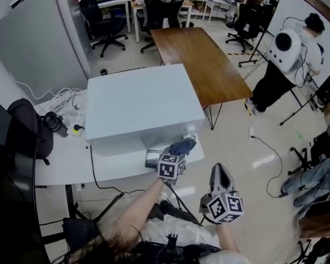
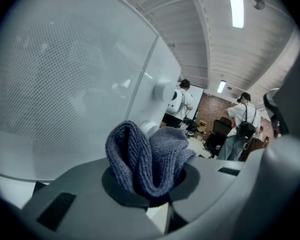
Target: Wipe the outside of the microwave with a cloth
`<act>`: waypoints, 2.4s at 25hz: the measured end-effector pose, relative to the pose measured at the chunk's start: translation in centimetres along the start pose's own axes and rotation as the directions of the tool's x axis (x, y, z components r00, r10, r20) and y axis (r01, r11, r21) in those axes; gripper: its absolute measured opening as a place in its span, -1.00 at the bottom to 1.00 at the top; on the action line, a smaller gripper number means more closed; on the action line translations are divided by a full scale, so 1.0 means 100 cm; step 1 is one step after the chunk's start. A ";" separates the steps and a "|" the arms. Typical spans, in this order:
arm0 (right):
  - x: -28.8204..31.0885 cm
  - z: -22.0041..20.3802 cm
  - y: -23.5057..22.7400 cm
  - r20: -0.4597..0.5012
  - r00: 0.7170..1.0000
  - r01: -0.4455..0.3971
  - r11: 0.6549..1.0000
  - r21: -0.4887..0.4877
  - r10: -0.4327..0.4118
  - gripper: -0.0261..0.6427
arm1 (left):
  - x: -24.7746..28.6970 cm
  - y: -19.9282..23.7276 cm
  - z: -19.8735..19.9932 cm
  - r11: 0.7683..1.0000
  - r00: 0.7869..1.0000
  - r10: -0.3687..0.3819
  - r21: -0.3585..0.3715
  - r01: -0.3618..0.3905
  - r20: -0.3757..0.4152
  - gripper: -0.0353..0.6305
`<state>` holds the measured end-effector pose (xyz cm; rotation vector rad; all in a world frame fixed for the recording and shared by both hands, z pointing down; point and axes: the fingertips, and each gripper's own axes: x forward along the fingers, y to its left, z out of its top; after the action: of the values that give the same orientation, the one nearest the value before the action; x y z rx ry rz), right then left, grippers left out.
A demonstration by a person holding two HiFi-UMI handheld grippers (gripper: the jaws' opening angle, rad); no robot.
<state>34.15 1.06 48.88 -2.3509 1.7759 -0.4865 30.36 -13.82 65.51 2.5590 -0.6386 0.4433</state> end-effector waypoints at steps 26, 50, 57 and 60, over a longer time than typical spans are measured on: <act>0.056 -0.038 0.129 -0.108 0.924 -0.369 0.929 0.005 0.368 -0.92 | -0.264 0.234 -0.030 0.708 0.718 0.683 -0.366 -0.604 0.136 -0.73; 0.052 -0.043 0.179 -0.149 0.838 -0.531 0.847 0.002 0.525 -0.92 | -0.381 0.231 0.001 0.573 0.474 0.819 -0.437 -0.693 0.323 -0.74; 0.065 -0.047 0.232 -0.129 0.815 -0.568 0.823 0.011 0.564 -0.92 | -0.397 0.280 0.051 0.598 0.460 0.795 -0.391 -0.699 0.395 -0.73; 0.074 -0.031 0.253 -0.082 0.837 -0.541 0.840 0.029 0.541 -0.92 | -0.395 0.309 0.077 0.639 0.491 0.763 -0.373 -0.673 0.420 -0.73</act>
<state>11.98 -12.94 45.07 -1.7108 2.3488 -0.5011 -16.96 -27.80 53.95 2.1112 -1.9261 -0.1340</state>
